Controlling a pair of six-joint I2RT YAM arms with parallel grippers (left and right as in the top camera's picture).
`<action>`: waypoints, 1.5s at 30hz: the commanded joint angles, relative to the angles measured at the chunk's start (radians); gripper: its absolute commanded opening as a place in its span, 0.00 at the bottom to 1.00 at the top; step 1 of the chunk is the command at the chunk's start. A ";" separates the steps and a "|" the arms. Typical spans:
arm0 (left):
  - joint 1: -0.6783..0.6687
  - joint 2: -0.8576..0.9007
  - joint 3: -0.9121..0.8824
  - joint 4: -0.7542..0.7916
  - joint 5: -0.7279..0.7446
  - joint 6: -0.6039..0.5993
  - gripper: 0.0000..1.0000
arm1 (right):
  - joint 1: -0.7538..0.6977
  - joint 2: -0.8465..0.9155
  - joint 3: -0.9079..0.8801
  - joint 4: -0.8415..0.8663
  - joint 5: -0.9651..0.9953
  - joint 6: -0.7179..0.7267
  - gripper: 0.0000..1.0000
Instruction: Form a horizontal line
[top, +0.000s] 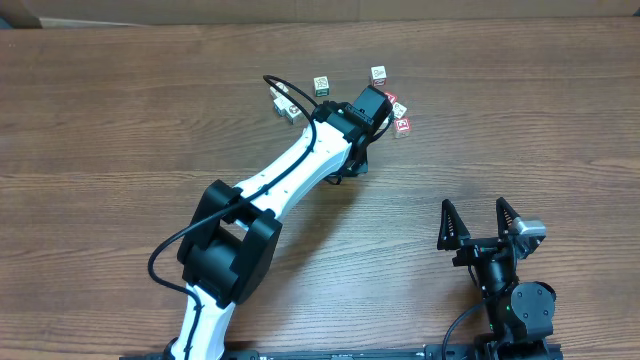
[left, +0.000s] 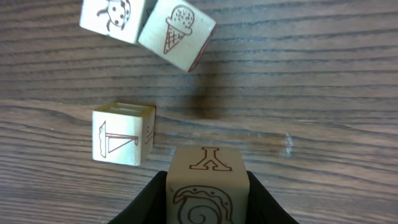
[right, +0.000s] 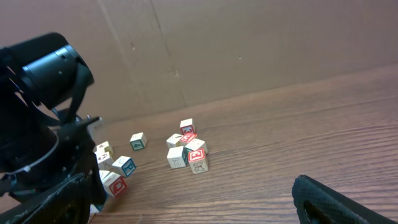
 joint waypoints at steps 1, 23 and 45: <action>0.006 0.027 0.008 0.006 0.000 -0.023 0.27 | 0.002 -0.003 -0.010 0.006 -0.005 -0.003 1.00; 0.037 0.040 0.008 0.042 -0.003 0.021 0.32 | 0.002 -0.003 -0.010 0.006 -0.005 -0.003 1.00; 0.037 0.042 -0.047 0.085 0.005 0.021 0.32 | 0.002 -0.003 -0.010 0.006 -0.005 -0.003 1.00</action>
